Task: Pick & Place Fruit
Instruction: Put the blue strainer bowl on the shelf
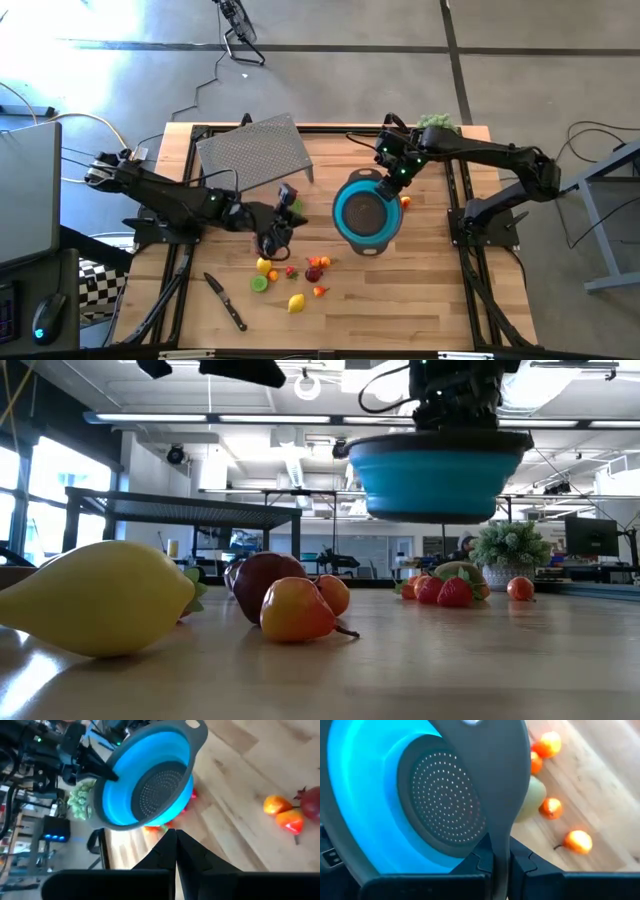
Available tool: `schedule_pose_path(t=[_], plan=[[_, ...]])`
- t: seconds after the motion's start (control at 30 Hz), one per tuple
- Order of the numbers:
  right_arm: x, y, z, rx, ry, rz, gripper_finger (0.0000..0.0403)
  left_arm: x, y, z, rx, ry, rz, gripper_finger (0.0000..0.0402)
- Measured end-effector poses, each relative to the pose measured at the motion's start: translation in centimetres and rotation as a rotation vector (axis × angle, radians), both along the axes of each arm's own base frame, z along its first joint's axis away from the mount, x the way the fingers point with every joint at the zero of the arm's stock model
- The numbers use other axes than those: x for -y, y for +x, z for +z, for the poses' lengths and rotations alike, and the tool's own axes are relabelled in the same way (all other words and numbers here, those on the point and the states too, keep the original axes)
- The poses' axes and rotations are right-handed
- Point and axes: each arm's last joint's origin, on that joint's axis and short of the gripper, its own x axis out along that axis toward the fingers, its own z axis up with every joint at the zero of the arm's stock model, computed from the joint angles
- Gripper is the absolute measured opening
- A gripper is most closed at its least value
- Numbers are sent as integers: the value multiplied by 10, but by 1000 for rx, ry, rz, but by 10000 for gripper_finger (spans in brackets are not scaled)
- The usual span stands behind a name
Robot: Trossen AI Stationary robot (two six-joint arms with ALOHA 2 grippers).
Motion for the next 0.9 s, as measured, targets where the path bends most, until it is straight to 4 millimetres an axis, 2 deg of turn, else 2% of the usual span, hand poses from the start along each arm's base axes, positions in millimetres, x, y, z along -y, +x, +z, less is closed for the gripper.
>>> schedule_pose_path(t=[0.13,0.43,0.57,0.7,0.9], plan=[[-4,11,-7,13,44,26,9,2,3,-5,-24,-36,-19,1],[-18,50,-41,3,116,84,9,2,3,-12,-73,-61,14,1],[-18,64,-46,90,149,104,9,3,7,-20,-107,-50,16,1],[-17,69,-44,151,155,110,9,3,10,-26,-131,-30,29,1],[-15,66,-45,129,146,108,9,4,15,-28,-109,-30,38,1]])
